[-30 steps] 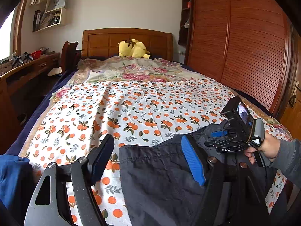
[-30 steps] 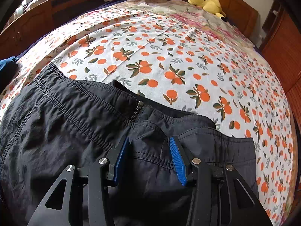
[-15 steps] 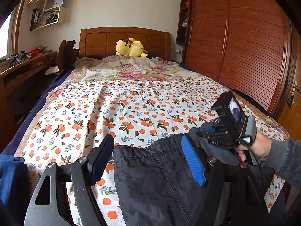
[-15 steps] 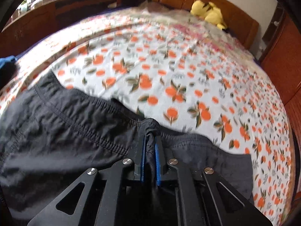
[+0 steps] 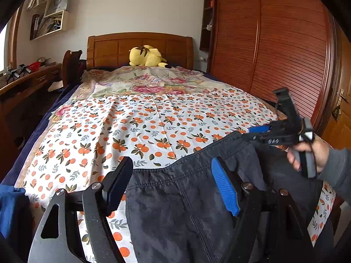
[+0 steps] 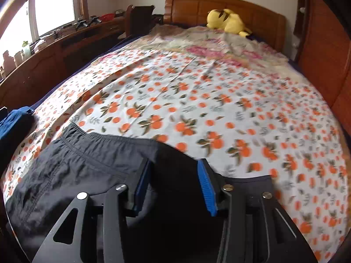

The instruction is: Fold large clothes

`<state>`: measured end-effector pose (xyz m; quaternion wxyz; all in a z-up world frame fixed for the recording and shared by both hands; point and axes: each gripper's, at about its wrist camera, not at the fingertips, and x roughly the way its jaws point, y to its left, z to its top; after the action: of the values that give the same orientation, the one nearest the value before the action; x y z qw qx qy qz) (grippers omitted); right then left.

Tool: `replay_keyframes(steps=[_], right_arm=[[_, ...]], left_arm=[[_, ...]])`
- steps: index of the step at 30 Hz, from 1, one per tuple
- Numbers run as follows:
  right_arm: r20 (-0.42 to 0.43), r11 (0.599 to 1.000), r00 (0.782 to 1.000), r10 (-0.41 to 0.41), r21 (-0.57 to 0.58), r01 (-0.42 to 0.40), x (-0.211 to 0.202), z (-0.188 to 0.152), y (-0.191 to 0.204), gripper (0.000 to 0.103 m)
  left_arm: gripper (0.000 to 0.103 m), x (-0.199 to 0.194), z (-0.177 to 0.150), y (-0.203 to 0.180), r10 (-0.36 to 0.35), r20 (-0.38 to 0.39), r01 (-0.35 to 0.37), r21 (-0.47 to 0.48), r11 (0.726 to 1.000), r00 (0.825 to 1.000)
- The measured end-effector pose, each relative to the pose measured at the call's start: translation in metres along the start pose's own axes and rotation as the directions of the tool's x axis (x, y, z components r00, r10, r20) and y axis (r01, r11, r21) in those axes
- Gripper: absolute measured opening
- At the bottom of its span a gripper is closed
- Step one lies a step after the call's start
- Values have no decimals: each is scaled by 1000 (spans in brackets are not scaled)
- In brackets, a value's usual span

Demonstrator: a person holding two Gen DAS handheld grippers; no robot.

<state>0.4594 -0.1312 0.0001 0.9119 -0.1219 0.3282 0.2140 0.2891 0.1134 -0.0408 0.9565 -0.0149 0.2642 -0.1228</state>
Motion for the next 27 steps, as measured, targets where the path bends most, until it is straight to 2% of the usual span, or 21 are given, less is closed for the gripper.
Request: replay_keyframes(steps=[8,11,16,22,27], right_arm=[[-24,987,989,-148,58,149,-23,-21,-59,50],[-78,974,980,-185,116,193,-13,-32,-88,50],[-157,953,971,-180,216,212,13,-51,-126,50],[-212,958,972,-102,241,153,50,-49,-128,50],[-265,970,960,-88,195,143,80,-45,-129,50]], left_arm=[[75,4,1,-16,-21,-6,21,24,1000,1000],[75,8,-1,-23,-37,-14,38,35,999,999],[75,15,-3,-38,-55,-32,57,58,997,998],[75,22,-6,-52,-68,-54,72,84,994,996],[75,26,-7,-60,-71,-66,77,98,992,995]])
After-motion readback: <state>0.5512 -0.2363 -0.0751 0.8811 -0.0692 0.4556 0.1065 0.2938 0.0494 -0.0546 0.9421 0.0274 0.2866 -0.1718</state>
